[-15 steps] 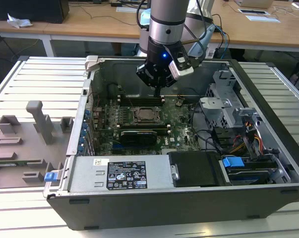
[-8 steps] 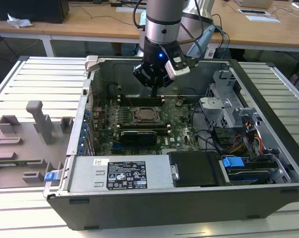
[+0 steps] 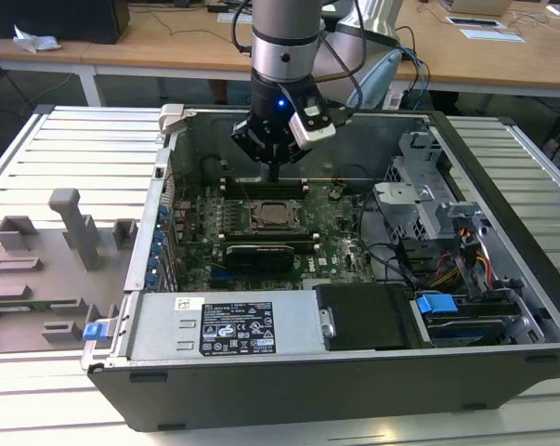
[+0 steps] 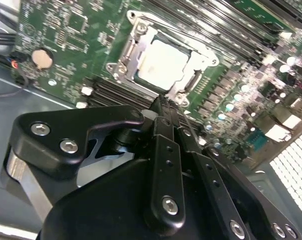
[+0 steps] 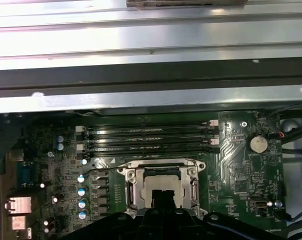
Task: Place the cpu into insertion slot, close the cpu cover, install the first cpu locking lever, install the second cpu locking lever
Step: 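Install the first cpu locking lever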
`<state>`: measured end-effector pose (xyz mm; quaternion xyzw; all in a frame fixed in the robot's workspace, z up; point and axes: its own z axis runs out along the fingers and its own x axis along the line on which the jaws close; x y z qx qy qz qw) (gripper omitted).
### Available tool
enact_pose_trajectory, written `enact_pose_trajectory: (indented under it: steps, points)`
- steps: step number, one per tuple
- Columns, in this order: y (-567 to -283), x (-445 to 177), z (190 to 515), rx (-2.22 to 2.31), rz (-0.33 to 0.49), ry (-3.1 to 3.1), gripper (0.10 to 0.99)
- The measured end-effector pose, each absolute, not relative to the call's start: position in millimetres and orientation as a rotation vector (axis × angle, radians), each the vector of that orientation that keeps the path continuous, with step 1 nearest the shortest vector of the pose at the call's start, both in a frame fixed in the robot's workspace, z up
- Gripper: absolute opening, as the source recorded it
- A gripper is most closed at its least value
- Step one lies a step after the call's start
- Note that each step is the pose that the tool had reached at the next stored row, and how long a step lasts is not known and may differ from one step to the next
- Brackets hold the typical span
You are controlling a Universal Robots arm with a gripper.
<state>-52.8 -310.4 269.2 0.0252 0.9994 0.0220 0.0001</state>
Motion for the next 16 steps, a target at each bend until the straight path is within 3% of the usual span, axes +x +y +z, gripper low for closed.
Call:
enact_pose_trajectory:
  steps: [16]
  points:
    - [-310,-84,265,0.079,0.069,3.138,0.106]
